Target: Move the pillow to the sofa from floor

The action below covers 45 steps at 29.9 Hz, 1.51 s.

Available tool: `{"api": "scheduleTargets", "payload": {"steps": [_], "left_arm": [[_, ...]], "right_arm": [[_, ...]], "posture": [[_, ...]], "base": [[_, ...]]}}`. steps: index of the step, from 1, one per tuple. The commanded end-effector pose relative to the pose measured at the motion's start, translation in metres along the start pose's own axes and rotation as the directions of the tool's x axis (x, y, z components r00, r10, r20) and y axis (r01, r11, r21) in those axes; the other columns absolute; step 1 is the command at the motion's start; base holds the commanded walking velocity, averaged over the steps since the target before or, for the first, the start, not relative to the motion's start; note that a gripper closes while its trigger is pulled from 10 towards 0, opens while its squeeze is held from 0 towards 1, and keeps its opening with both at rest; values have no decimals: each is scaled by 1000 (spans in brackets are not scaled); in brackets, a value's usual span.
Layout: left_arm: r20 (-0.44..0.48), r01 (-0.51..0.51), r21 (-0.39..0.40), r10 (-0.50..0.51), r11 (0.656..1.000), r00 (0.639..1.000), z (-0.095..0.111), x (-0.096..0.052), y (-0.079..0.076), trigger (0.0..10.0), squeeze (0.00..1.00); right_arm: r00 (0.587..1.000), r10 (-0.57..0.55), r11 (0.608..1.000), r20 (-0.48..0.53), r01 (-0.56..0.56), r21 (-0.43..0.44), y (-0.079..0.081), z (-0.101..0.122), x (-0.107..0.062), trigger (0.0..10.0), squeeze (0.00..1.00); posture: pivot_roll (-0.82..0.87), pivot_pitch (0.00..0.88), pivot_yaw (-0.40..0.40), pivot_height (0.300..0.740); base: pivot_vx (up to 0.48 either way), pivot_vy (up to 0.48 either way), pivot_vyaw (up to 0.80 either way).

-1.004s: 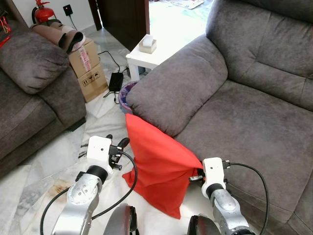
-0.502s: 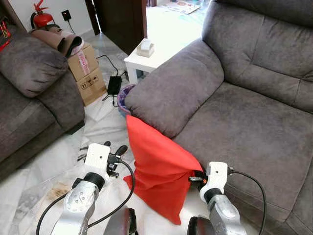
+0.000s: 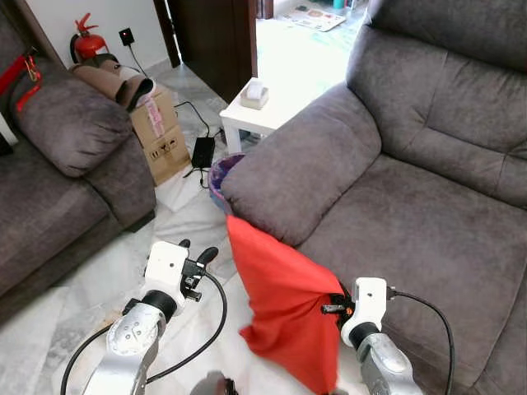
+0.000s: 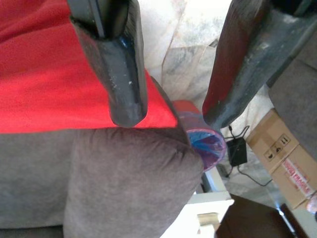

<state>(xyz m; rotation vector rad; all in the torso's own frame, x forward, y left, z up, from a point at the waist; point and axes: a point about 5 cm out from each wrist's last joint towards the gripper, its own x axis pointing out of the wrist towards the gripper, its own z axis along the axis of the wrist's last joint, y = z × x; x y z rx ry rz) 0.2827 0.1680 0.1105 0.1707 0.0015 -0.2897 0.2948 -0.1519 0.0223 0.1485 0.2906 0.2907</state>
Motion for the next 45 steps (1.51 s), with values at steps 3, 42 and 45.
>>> {"api": "scheduleTargets", "payload": {"steps": [3, 42, 45], "left_arm": [[-62, 47, -7, -47, 999, 997, -11, -4, 4, 10000, 0], [-501, 851, 39, -726, 524, 471, -38, -30, -6, 10000, 1000], [-526, 866, 50, -724, 497, 446, -38, -31, -5, 10000, 1000]], "right_arm": [[994, 93, 995, 58, -90, -53, 5, 16, 3, 10000, 0], [556, 784, 579, -277, -815, 3, 40, -1, -51, 10000, 0], [554, 783, 577, -283, -817, -1, 39, 0, -50, 10000, 0]], "posture": [[82, 117, 49, 740], [60, 84, 82, 740], [61, 88, 83, 740]], "base": [[0, 0, 0], [0, 0, 0], [0, 0, 0]]}}
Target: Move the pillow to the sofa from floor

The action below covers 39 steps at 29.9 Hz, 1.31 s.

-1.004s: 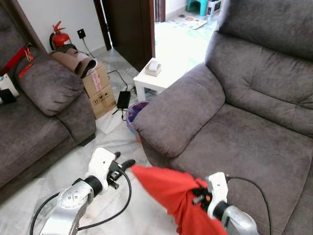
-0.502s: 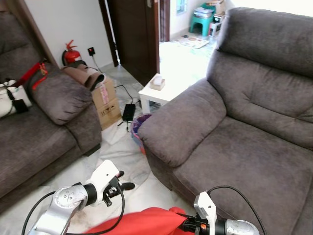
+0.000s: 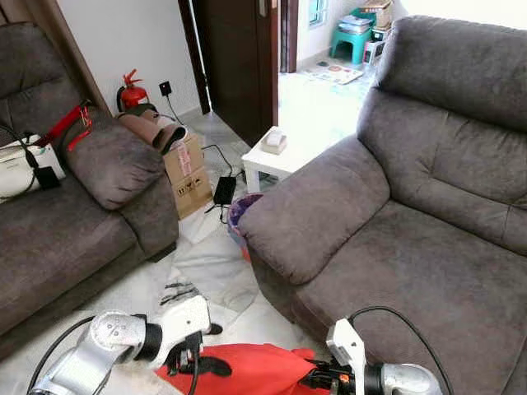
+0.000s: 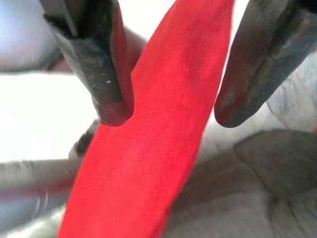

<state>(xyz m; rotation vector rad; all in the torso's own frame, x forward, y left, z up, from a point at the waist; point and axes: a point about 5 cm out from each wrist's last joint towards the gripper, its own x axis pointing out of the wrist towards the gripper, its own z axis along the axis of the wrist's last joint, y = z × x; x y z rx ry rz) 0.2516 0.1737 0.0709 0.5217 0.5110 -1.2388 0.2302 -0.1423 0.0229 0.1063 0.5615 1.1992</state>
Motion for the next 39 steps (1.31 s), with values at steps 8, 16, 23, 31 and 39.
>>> {"api": "scheduleTargets", "payload": {"steps": [8, 16, 23, 31, 39], "left_arm": [[-108, 62, 91, -52, 994, 993, -12, -4, 1, 10000, 1000], [-173, 98, 116, -77, 988, 982, -23, 1, -1, 10000, 1000], [-228, 0, 224, 52, 974, 972, -35, 7, 8, 10000, 0], [-285, 79, 175, -27, 981, 958, -62, 11, -10, 10000, 0], [-315, 90, 165, -34, 982, 948, -74, 10, -14, 10000, 0]], "right_arm": [[996, 76, 992, 52, -71, -104, 3, 29, 7, 10000, 0], [995, 88, 988, 39, -82, -127, 2, 35, 11, 10000, 0], [994, 100, 984, 41, -93, -153, 3, 41, 11, 10000, 0], [992, 115, 974, 41, -105, -203, 5, 53, 10, 10000, 0], [984, 165, 953, 61, -144, -265, 10, 73, 12, 10000, 0]], "posture": [[61, 88, 86, 740], [65, 89, 83, 740], [62, 89, 86, 740], [59, 91, 87, 740], [69, 88, 84, 740]], "base": [[0, 0, 0], [0, 0, 0], [0, 0, 0], [0, 0, 0], [0, 0, 0]]}}
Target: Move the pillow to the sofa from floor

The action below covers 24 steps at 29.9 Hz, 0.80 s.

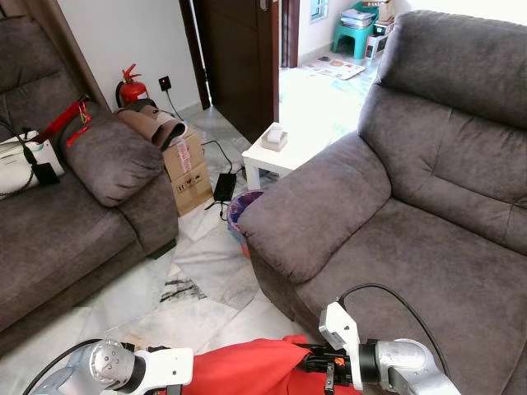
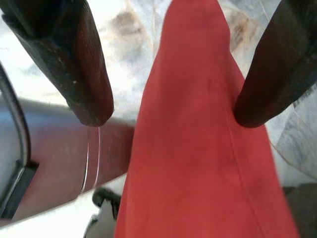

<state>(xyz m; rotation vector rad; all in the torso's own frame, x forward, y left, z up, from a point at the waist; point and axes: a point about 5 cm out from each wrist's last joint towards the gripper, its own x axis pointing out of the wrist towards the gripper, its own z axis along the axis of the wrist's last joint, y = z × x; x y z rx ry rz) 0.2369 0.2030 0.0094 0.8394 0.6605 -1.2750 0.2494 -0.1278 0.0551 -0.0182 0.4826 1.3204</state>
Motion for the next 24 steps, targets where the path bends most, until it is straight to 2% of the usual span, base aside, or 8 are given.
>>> {"api": "scheduleTargets", "payload": {"steps": [1, 5, 15, 20, 24], "left_arm": [[-42, 10, 9, -10, 1000, 999, -8, -1, -3, 10000, 0], [-37, 7, -12, -7, 1000, 999, -10, 1, -5, 10000, 0], [-82, -1, 11, 2, 1000, 997, -18, 10, -14, 10000, 0], [-75, -99, 39, 101, 994, 992, -15, 14, -7, 10000, 0], [-66, -92, 26, 94, 995, 993, -13, 19, -10, 10000, 0]], "right_arm": [[992, 76, 991, 104, -63, -121, 3, 36, 5, 10000, 0], [993, 65, 988, 96, -50, -147, 1, 41, 3, 10000, 0], [991, 84, 985, 108, -66, -162, 4, 47, -1, 10000, 0], [991, 79, 986, 109, -62, -158, 4, 47, -3, 10000, 0], [991, 80, 985, 108, -63, -158, 4, 46, -4, 10000, 0]], "posture": [[69, 88, 84, 740], [66, 87, 84, 740], [67, 89, 81, 740], [65, 89, 81, 740], [62, 88, 81, 740]], "base": [[0, 0, 0], [0, 0, 0], [0, 0, 0], [0, 0, 0], [0, 0, 0]]}}
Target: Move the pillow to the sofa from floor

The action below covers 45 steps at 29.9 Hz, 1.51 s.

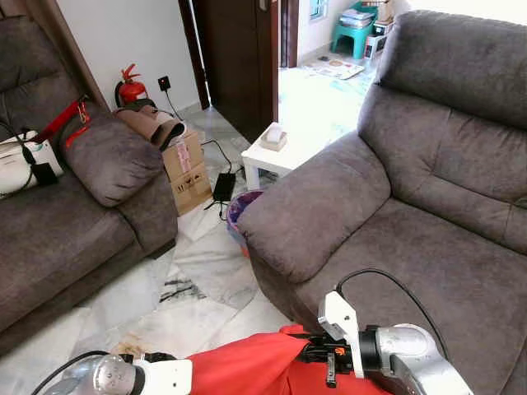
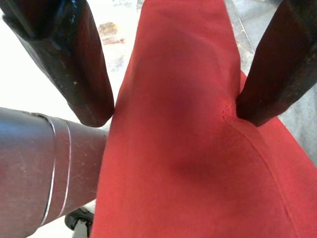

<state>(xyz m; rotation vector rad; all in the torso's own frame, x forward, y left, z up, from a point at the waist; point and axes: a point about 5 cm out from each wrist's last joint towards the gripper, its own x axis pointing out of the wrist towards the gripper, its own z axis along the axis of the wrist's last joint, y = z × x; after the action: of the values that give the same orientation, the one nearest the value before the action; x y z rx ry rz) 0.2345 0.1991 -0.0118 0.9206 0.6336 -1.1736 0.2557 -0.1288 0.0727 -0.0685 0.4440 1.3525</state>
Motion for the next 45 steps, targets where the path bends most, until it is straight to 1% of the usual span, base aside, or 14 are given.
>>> {"api": "scheduleTargets", "payload": {"steps": [1, 7, 10, 11, 13, 16, 19, 20, 21, 22, 23, 32, 37, 45], "left_arm": [[-15, 11, -4, -11, 1000, 1000, -4, 0, -4, 10000, 0], [-21, -6, 13, 7, 1000, 1000, -4, 4, -4, 10000, 0], [-69, -59, 50, 63, 997, 996, -8, 4, 1, 10000, 0], [-80, -94, 69, 99, 993, 992, -9, 3, 4, 10000, 0], [-90, -119, 55, 124, 991, 988, -10, 3, 6, 10000, 0], [-106, -109, 68, 116, 992, 988, -13, 4, 3, 10000, 0], [-106, -113, 44, 117, 993, 987, -13, 6, 0, 10000, 0], [-106, -108, 40, 112, 993, 988, -14, 7, -1, 7333, 0], [-106, -106, 39, 110, 994, 988, -14, 7, -2, 7333, 0], [-108, -103, 35, 107, 994, 988, -14, 8, -2, 2510, 0], [-109, -99, 29, 102, 995, 989, -14, 9, -4, 0, 0], [-118, -71, 27, 73, 997, 990, -15, 11, -7, 0, 0], [-132, -27, 50, 34, 998, 991, -17, 10, -9, 0, 0], [-144, -3, 66, 12, 998, 990, -18, 11, -12, 0, 0]], "right_arm": [[992, 57, 994, 115, -46, -96, 4, 29, 3, 10000, 0], [991, 62, 994, 120, -50, -97, 5, 30, 2, 10000, 0], [991, 60, 994, 121, -49, -97, 5, 30, 1, 10000, 0], [991, 58, 994, 121, -47, -96, 5, 30, 0, 10000, 0], [991, 56, 994, 118, -45, -96, 4, 29, 0, 10000, 0], [992, 58, 994, 116, -47, -96, 5, 29, 0, 10000, 0], [991, 62, 994, 121, -50, -95, 5, 30, -1, 10000, 0], [991, 62, 994, 121, -51, -95, 5, 30, -1, 10000, 0], [991, 62, 994, 121, -51, -96, 6, 30, -1, 10000, 0], [991, 63, 994, 121, -51, -95, 6, 30, -1, 10000, 0], [991, 63, 994, 120, -52, -95, 6, 29, -1, 10000, 0], [992, 59, 994, 113, -48, -94, 5, 29, -3, 10000, 0], [992, 57, 995, 111, -47, -90, 5, 28, -3, 10000, 0], [993, 52, 996, 108, -43, -84, 5, 26, -3, 10000, 0]], "posture": [[62, 88, 81, 740], [61, 87, 81, 740], [59, 87, 81, 740], [59, 87, 81, 740], [61, 87, 81, 740], [59, 87, 81, 740], [59, 87, 81, 740], [57, 88, 81, 740], [57, 88, 81, 740], [57, 89, 80, 740], [57, 89, 80, 740], [55, 98, 79, 740], [55, 101, 78, 740], [53, 99, 78, 740]], "base": [[0, 0, 0], [0, 0, 0], [0, 0, 0], [0, 0, 0], [0, 0, 0], [0, 0, 0], [0, 0, 0], [0, 0, 0], [0, 0, 0], [0, 0, 0], [0, 0, 0], [0, 0, 0], [0, 0, 0], [0, 0, 0]]}}
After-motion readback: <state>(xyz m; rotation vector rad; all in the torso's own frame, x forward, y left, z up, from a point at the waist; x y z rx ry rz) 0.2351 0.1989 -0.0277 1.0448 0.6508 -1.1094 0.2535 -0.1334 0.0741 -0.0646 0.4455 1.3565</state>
